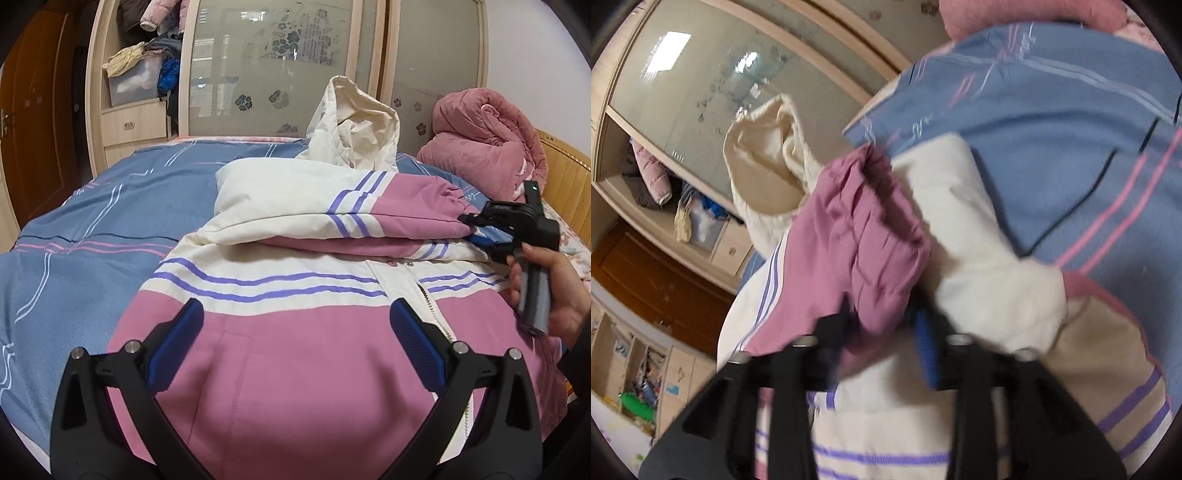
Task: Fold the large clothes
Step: 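Fold the grasped side panel inward toward the zipper with the right tool, then release the side panel and withdraw the right tool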
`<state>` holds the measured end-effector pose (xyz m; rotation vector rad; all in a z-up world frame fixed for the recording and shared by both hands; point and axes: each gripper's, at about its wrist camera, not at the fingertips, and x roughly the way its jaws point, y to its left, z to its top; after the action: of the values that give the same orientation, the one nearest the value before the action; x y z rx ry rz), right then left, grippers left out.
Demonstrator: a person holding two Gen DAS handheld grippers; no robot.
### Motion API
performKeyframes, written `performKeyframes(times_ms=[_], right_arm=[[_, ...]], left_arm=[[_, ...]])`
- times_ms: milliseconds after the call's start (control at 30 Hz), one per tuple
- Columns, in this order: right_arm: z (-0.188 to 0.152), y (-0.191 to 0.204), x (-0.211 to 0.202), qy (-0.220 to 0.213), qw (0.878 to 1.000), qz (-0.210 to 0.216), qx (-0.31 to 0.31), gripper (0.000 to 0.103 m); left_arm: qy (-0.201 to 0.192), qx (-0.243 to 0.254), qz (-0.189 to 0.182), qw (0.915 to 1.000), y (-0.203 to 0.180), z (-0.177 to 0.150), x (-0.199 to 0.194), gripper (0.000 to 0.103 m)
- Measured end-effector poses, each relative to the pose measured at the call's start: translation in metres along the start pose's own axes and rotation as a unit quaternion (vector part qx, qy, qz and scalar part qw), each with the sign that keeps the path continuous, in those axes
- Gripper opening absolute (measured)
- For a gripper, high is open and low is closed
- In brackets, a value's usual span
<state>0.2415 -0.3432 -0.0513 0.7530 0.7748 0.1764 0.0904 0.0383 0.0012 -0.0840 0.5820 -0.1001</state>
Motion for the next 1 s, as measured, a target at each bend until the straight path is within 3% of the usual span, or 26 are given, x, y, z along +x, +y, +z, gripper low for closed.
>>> performKeyframes(times_ms=[67, 100, 167, 300, 500, 600, 700, 833, 900, 1000], right_arm=[[-0.004, 0.003, -0.020, -0.014, 1.000, -0.015, -0.018, 0.066], [-0.008, 0.006, -0.031, -0.022, 0.999, -0.026, -0.025, 0.078], [-0.019, 0.012, -0.060, -0.043, 0.997, -0.038, -0.041, 0.092], [-0.058, 0.030, -0.113, -0.064, 0.988, -0.045, -0.132, 0.098], [-0.137, 0.057, -0.165, -0.132, 0.953, -0.088, -0.257, 0.102], [-0.168, 0.058, -0.160, -0.134, 0.947, -0.078, -0.281, 0.102], [-0.182, 0.068, -0.142, -0.107, 0.941, -0.083, -0.311, 0.102], [-0.197, 0.085, -0.136, -0.124, 0.916, -0.087, -0.371, 0.102], [-0.198, 0.085, -0.135, -0.121, 0.914, -0.087, -0.378, 0.102], [-0.195, 0.081, -0.137, -0.115, 0.920, -0.081, -0.365, 0.102]], left_arm=[[0.004, -0.008, -0.005, 0.9999, 0.002, 0.001, 0.002, 0.101], [0.009, -0.017, -0.011, 0.9997, 0.004, 0.001, 0.004, 0.101], [0.014, -0.030, -0.016, 0.9993, 0.006, 0.001, 0.006, 0.101], [0.014, -0.022, 0.008, 0.9996, 0.001, 0.000, 0.006, 0.101], [0.002, 0.003, 0.012, 0.9999, -0.013, -0.004, -0.008, 0.101], [-0.005, 0.026, 0.018, 0.9995, -0.023, -0.008, -0.017, 0.101], [-0.012, 0.050, 0.035, 0.9981, -0.033, -0.012, -0.022, 0.101], [-0.009, 0.058, 0.040, 0.9975, -0.038, -0.016, -0.022, 0.101], [-0.004, 0.058, 0.040, 0.9975, -0.039, -0.018, -0.020, 0.101], [0.000, 0.054, 0.038, 0.9978, -0.038, -0.020, -0.019, 0.101]])
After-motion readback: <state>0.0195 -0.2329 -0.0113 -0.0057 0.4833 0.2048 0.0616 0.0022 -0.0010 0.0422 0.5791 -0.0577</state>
